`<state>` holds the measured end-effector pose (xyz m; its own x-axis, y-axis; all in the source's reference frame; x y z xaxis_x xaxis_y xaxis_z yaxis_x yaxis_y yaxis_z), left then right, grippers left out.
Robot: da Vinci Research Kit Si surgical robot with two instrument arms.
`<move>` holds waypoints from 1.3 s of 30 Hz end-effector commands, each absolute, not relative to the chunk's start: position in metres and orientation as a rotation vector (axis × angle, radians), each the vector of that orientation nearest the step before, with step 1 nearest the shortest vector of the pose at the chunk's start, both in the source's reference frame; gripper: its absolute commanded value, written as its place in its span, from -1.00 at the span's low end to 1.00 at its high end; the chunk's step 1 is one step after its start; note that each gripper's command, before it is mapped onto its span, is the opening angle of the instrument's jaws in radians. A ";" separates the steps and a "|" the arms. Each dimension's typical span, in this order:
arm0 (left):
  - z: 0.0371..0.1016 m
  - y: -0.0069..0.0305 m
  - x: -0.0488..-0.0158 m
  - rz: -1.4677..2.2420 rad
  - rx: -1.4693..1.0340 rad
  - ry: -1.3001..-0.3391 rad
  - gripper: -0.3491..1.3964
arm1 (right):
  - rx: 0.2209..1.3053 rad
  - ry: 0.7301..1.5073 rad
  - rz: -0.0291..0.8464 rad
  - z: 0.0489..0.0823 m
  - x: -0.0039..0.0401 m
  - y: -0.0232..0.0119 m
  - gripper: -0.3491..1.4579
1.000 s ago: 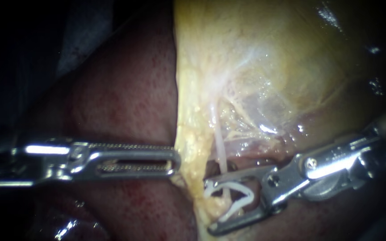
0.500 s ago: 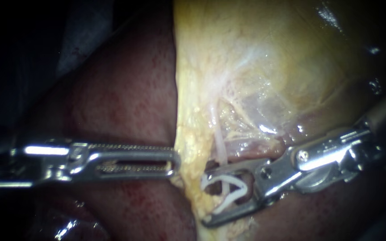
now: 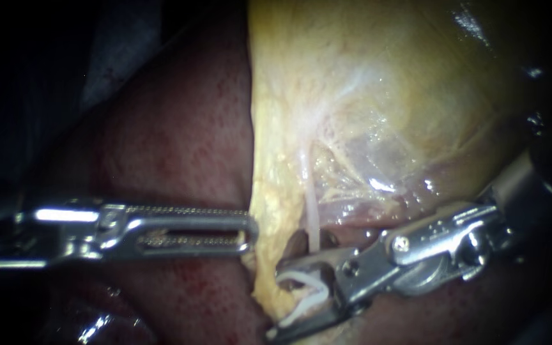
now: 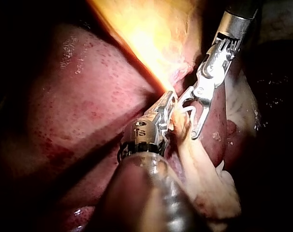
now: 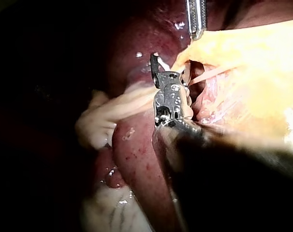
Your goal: Clipping first clip left tube
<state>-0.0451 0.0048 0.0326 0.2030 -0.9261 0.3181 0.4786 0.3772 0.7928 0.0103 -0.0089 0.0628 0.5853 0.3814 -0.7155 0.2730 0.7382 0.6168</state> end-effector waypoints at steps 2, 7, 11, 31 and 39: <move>0.0326 0.0048 -0.0451 -1.070 0.610 -0.892 -1.00 | 0.767 0.970 0.072 0.0628 0.0104 -0.0089 -0.03; 0.0326 0.0048 -0.0451 -1.075 0.613 -0.891 -1.00 | 0.767 0.970 0.073 0.0630 0.0105 -0.0087 -0.03; 0.0326 0.0048 -0.0452 -1.075 0.613 -0.891 -1.00 | 0.765 0.970 0.074 0.0631 0.0109 -0.0086 -0.05; 0.0328 0.0049 -0.0453 -1.075 0.612 -0.891 -1.00 | 0.767 0.967 0.081 0.0631 0.0117 -0.0087 -0.13; 0.0329 0.0049 -0.0453 -1.080 0.615 -0.890 -1.00 | 0.766 0.966 0.082 0.0632 0.0120 -0.0088 -0.13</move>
